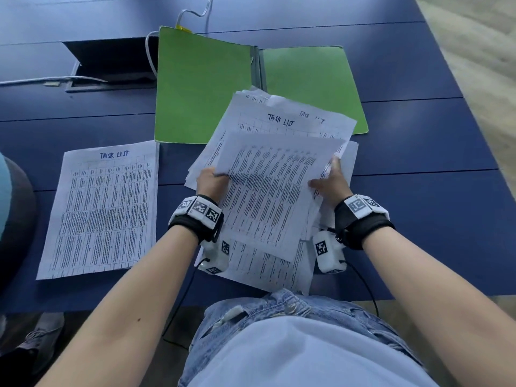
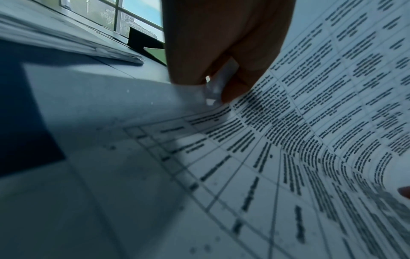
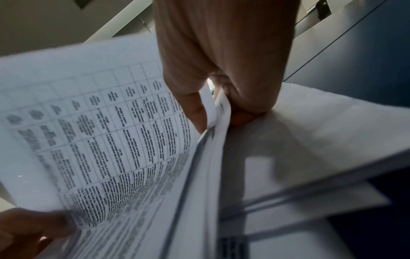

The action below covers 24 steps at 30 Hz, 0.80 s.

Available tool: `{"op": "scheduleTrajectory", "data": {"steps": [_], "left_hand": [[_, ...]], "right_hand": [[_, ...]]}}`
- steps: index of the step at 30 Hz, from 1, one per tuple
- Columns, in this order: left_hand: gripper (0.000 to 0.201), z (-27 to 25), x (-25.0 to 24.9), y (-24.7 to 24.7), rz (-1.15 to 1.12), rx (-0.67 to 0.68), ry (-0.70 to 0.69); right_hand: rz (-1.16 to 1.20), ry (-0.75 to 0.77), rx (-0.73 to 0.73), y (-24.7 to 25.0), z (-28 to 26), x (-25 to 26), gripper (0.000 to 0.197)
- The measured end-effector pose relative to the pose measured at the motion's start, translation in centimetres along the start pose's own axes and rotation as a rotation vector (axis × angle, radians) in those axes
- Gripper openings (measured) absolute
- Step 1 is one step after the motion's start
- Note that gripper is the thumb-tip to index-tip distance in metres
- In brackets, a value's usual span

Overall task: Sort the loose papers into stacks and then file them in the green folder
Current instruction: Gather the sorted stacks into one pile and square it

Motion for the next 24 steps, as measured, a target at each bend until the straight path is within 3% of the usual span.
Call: {"op": "scheduleTrajectory", "data": {"steps": [2,4,6,8,11,14,16,17,18,20,21,24], "left_hand": [[0.014,0.4,-0.1,-0.1,-0.095,0.023,0.024],[0.041,0.8,-0.3,-0.3,-0.110,0.050,0.030],[0.053,1.1,-0.6,-0.5,-0.119,0.096,0.048],[0.051,1.2,-0.9,-1.0,-0.106,0.147,0.089],[0.049,1.3,-1.2,-1.3,-0.086,0.157,0.063],[0.075,1.9,-2.3,0.0,-0.267,0.072,0.052],[0.084,2.1,-3.6,0.9,-0.469,0.159,0.012],[0.076,2.0,-4.5,1.2,-0.511,0.200,-0.051],[0.056,1.5,-5.6,1.6,-0.531,0.202,-0.117],[0.015,0.5,-8.6,2.5,-0.554,0.088,-0.241],[0.006,-0.2,-10.3,3.0,-0.568,0.011,-0.329],[0.012,-2.1,-14.8,4.7,-0.664,-0.139,-0.540]], "right_hand": [[0.078,-0.010,-0.011,0.0,-0.1,0.0,0.075],[0.112,0.024,-0.037,-0.1,-0.2,0.2,0.094],[0.084,-0.012,-0.046,-0.4,-0.2,0.5,0.107],[0.059,-0.054,-0.066,-0.6,0.0,0.5,0.090],[-0.019,0.076,-0.035,-0.4,-0.2,1.7,0.036],[0.081,0.164,-0.006,0.4,-0.8,3.9,0.022],[0.175,0.237,-0.041,1.3,-1.2,5.8,0.017],[0.219,0.280,-0.066,1.6,-1.4,6.8,0.015],[0.263,0.332,-0.101,1.9,-1.7,7.8,0.012],[0.292,0.443,-0.220,2.2,-2.5,10.3,0.018],[0.292,0.502,-0.295,2.5,-3.3,11.7,0.024],[0.371,0.633,-0.436,3.1,-5.4,15.1,0.056]]}}
Point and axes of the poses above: each hand's wrist, its own z-axis towards the middle knuckle, its own y-axis out of the back of the hand, x = y × z, the point moved 3 cm from there along z, towards the middle knuckle, and after that the axes turned 8 degrees about -x, right-handed, at the moved point
